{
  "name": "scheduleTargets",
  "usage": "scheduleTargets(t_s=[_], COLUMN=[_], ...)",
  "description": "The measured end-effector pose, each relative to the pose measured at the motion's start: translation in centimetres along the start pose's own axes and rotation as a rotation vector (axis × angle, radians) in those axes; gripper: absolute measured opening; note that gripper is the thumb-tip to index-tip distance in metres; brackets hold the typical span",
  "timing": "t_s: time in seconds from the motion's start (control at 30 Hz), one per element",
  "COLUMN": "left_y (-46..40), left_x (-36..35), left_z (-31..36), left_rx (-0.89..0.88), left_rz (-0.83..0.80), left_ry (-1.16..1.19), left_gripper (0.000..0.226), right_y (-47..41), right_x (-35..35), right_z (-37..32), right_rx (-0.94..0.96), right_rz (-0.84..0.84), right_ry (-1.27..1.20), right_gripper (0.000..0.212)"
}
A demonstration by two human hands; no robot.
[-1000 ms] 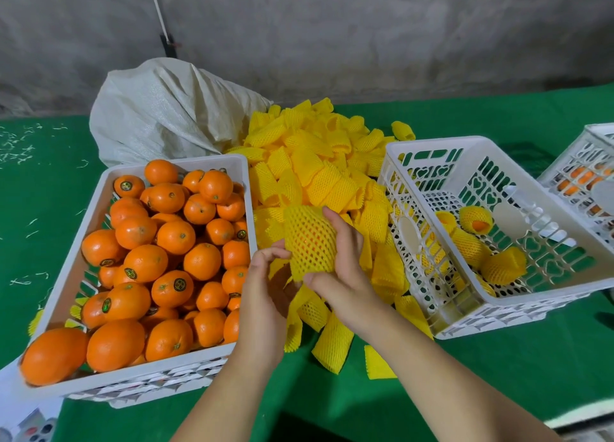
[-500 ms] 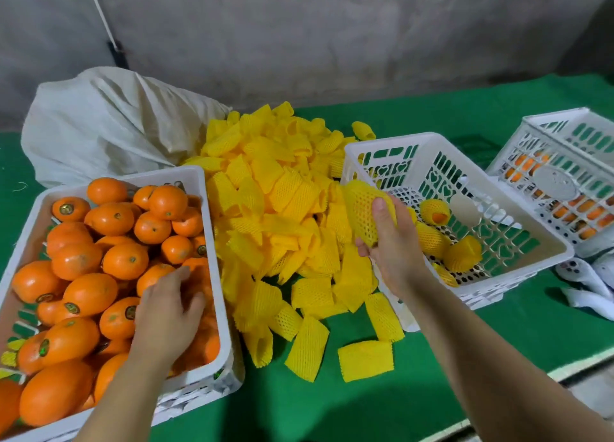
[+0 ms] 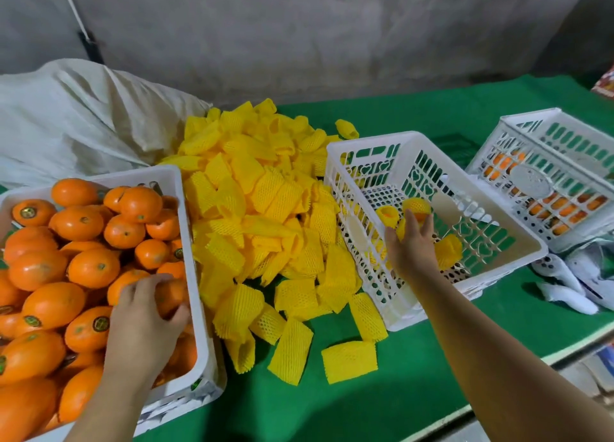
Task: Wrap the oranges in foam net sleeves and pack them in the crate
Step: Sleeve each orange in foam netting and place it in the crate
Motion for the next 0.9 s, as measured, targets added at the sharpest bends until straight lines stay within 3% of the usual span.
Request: scheduleTargets(t_s=[0.13,0.23,0.3,0.4,0.53,0.6,0.77,0.9], left_y=[0.4,1.4,2.1,2.3,2.4,2.4,2.5,2.5], left_x=[1.9,0.5,-0.8,-1.2,-1.2,-1.6,-1.6,-1.4], left_z=[0.7,3.8,5.8,6.8,7.4,7.8,7.8,8.0], left_rx=[-0.010,-0.078,-0.145,-0.232,-0.327,-0.338,-0.315,-0.305], left_rz=[0.192,0.149,0.092,0.093,0.104,0.067,0.041,0.056], left_ry=[0.341,0.560,0.644,0.530,0.443,0.372,0.351,0.404], left_gripper=[0.059,0.053,0.050,0.060,0.055,0.054,0.066,0.067], right_y=[1.3,4.5,7.4,11.9,15.6,16.2,14.2,13.0], right_x=[-0.9,-3.9,-8.4,-16.2,-22.7,-23.5,-20.2,-15.3], right_z=[-3.2,-7.1,-9.0,-10.6,-12.3,-12.9,-15.3,-16.1], right_rx=[0.250,0.517,0.628,0.656,0.550,0.440,0.418,0.267], right_rz=[0.050,0.078,-0.111,-0.490,-0.766,-0.838,-0.597,-0.429], right_ry=[0.402,0.472,0.360,0.260,0.367,0.266,-0.123,-0.659], right_gripper=[0.080,0.077,0.058,0.028,0.032,0.037,0.031,0.050])
Point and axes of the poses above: each hand's wrist, its own y-axis away from the middle knuckle, its own x-axis out of the back of the hand, z = x × y, the point moved 9 cm from there along -y, towards the middle knuckle, and after that the axes turned 2 degrees about -x, right-handed, at the moved point
